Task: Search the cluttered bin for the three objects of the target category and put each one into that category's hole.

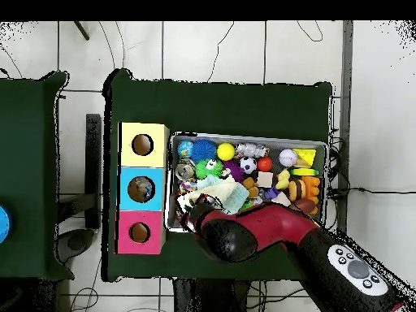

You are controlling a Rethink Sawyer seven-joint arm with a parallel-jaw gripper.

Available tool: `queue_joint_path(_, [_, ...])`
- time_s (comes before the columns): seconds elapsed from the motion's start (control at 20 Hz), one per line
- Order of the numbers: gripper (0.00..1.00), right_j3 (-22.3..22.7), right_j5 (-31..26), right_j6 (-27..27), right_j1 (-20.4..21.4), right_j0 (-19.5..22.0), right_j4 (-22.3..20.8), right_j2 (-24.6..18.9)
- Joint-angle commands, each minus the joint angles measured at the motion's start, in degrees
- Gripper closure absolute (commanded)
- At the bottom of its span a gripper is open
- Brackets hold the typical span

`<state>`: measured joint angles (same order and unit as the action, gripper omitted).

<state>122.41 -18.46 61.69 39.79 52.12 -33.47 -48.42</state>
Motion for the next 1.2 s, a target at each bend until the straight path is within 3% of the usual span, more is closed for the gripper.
queue_joint_path(0.05, [1.0, -2.37, 7.32, 13.49, -3.11, -2.86, 1.55, 4.77])
queue_joint_path(0.35, [1.0, -2.35, 10.94, 12.74, -2.92, -2.89, 2.42, 5.73])
queue_joint_path(0.75, [1.0, -3.29, 9.24, 11.41, -0.83, -5.33, 2.53, 8.76])
queue_joint_path(0.85, [1.0, -5.12, 4.63, 10.18, 0.28, -8.71, 1.22, 13.28])
queue_joint_path(1.0, [1.0, -5.7, 3.6, 9.46, 0.86, -10.03, 1.28, 15.15])
queue_joint_path(1.2, [1.0, -5.45, 4.13, 8.81, 1.24, -10.11, 2.13, 15.32])
